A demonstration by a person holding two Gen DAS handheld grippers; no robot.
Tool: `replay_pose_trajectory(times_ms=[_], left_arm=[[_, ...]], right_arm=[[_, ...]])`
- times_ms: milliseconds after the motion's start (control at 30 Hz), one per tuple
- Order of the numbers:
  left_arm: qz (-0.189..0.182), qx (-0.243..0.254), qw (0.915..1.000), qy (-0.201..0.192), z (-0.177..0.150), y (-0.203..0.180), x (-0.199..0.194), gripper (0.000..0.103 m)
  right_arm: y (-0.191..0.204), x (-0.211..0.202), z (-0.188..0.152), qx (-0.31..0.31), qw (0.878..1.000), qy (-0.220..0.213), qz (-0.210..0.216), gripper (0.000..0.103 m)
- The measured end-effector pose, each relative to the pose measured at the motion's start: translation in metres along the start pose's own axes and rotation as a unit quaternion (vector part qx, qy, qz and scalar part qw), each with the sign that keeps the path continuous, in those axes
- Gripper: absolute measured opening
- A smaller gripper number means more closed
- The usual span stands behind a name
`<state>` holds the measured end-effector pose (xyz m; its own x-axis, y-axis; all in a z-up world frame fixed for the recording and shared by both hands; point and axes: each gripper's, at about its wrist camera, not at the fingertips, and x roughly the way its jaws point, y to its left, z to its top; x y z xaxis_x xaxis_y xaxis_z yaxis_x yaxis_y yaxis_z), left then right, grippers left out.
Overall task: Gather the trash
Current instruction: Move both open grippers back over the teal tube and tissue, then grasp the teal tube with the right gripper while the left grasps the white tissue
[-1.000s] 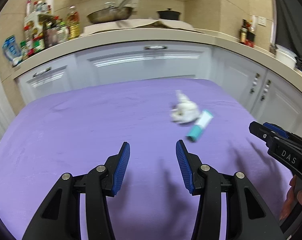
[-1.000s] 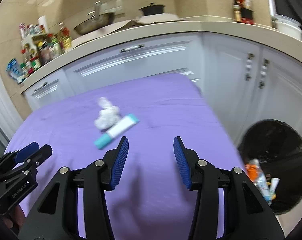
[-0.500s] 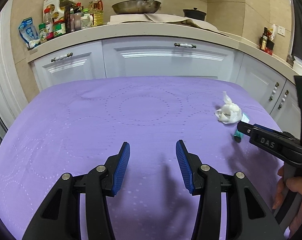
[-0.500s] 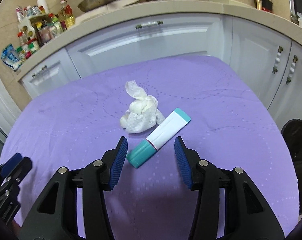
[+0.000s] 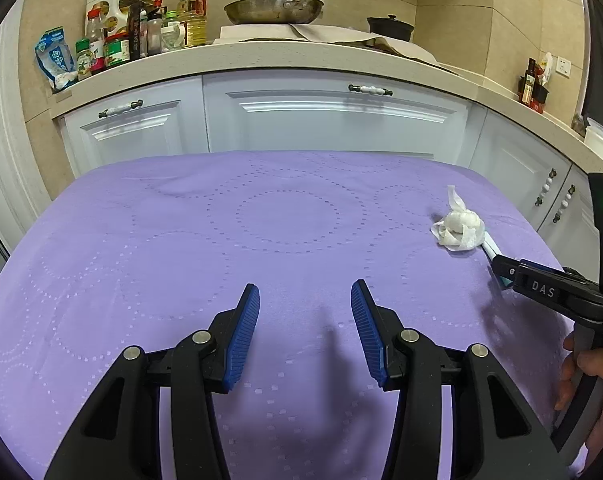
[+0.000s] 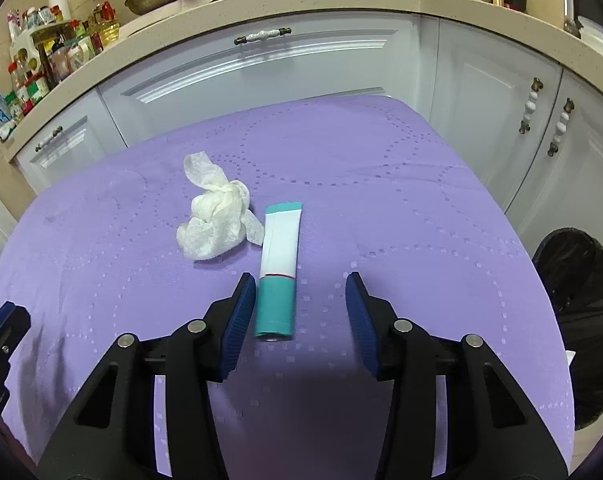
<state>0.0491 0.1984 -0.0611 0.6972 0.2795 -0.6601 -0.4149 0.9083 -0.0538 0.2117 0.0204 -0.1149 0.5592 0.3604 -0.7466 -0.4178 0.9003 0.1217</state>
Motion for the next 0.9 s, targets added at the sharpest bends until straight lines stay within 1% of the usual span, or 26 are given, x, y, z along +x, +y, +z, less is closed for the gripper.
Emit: replay_pose_trajectory(times_ms=[233,267,333,400,433,467,667,900], left_arm=[[0.002,-0.002,1.0000,-0.001,0.000,0.000,0.000,0.048],[0.003,-0.002,1.0000,0.000,0.000,0.000,0.000,0.048],[0.004,-0.002,1.0000,0.000,-0.001,0.000,0.000,0.048],[0.005,-0.003,1.0000,0.000,-0.001,0.001,0.000,0.048],[0.006,-0.004,1.0000,0.000,-0.001,0.001,0.000,0.048],[0.006,-0.004,1.0000,0.000,-0.001,0.001,0.000,0.048],[0.008,-0.007,0.9999,0.001,-0.002,0.001,-0.001,0.048],[0.008,-0.006,0.9999,0.002,-0.003,0.000,-0.001,0.048]], right_arm=[[0.006,-0.001,-0.001,-0.018,1.000,-0.001,0.000,0.044],[0.007,-0.001,-0.001,-0.020,1.000,0.000,0.000,0.037],[0.008,0.000,-0.001,-0.023,1.000,0.003,0.005,0.028],[0.009,0.001,-0.001,-0.026,1.000,0.005,0.006,0.025],[0.010,0.000,-0.001,-0.027,1.000,0.004,0.008,0.019],[0.010,0.000,-0.001,-0.028,1.000,0.005,0.009,0.017],[0.013,-0.001,-0.003,-0.035,0.999,0.005,0.013,0.013],[0.012,-0.003,-0.004,-0.035,0.999,0.004,0.014,0.013]])
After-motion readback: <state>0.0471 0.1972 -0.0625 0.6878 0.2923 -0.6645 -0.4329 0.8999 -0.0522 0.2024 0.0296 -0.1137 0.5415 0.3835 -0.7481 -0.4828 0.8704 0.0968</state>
